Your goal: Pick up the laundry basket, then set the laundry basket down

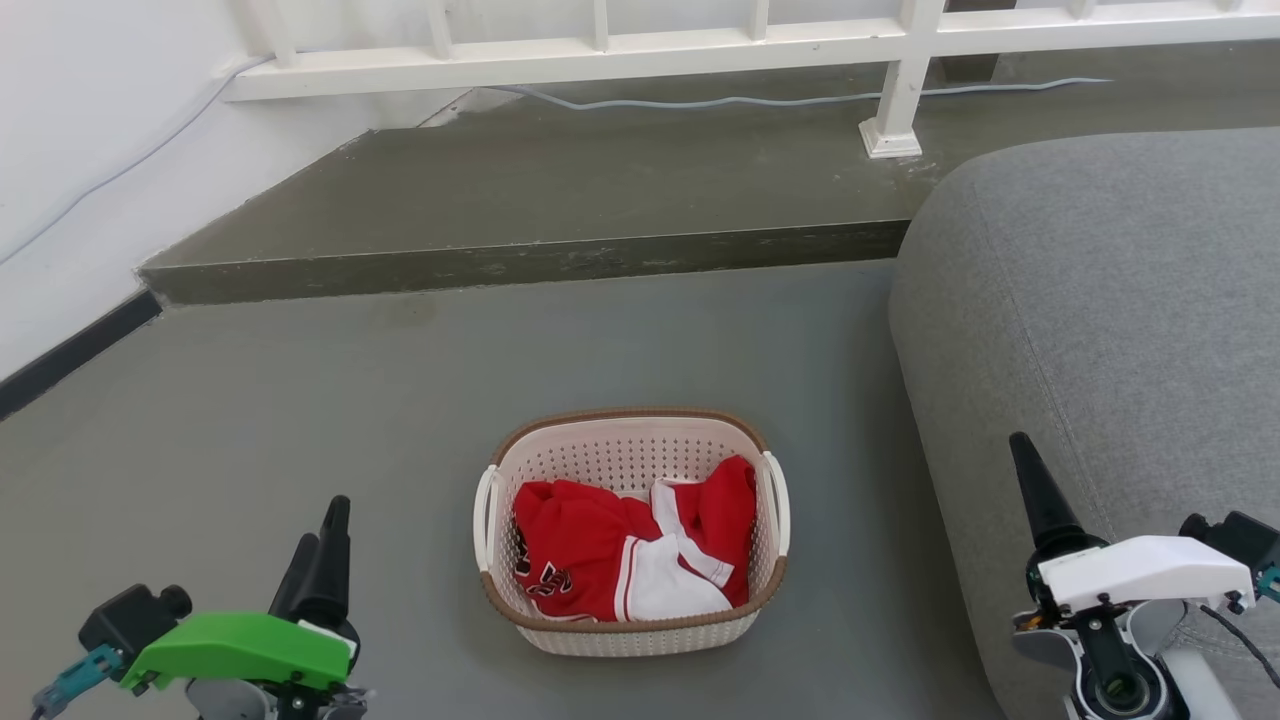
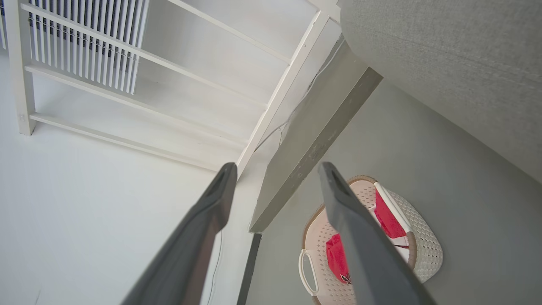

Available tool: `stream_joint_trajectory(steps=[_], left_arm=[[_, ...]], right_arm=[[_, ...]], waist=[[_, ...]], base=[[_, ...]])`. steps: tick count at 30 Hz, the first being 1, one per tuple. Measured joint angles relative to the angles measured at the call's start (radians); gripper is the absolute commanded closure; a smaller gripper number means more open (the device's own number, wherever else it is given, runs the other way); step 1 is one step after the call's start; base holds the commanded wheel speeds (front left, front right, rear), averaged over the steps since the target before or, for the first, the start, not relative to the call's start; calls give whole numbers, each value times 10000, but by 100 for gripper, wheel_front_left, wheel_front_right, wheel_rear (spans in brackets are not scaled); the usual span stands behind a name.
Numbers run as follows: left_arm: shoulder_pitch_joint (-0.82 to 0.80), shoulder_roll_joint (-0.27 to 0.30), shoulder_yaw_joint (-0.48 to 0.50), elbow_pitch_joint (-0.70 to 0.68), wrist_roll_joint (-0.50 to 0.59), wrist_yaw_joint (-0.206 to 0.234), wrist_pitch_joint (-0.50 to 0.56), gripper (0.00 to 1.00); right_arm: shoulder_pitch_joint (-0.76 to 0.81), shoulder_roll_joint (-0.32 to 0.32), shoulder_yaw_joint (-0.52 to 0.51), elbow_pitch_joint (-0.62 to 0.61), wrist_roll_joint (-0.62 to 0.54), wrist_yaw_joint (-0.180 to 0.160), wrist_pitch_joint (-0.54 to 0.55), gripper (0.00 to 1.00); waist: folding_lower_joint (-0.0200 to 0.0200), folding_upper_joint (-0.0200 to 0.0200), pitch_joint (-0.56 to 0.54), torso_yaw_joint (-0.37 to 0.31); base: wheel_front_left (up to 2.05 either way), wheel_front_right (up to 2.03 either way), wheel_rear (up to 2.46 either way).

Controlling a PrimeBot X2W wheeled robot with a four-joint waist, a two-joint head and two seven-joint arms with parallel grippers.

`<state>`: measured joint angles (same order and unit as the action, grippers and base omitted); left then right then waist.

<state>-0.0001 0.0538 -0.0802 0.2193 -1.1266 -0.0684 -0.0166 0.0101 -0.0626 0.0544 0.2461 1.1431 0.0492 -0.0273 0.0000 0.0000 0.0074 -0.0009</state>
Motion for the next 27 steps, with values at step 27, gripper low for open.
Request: stream_joint_trajectory(steps=[27], left_arm=[[48, 88, -859, -681, 3950, 738, -825, 0]], right_arm=[[200, 13, 917, -391, -3542, -600, -792, 0]], waist=[[0, 0, -42, -14]], base=[[0, 0, 0]])
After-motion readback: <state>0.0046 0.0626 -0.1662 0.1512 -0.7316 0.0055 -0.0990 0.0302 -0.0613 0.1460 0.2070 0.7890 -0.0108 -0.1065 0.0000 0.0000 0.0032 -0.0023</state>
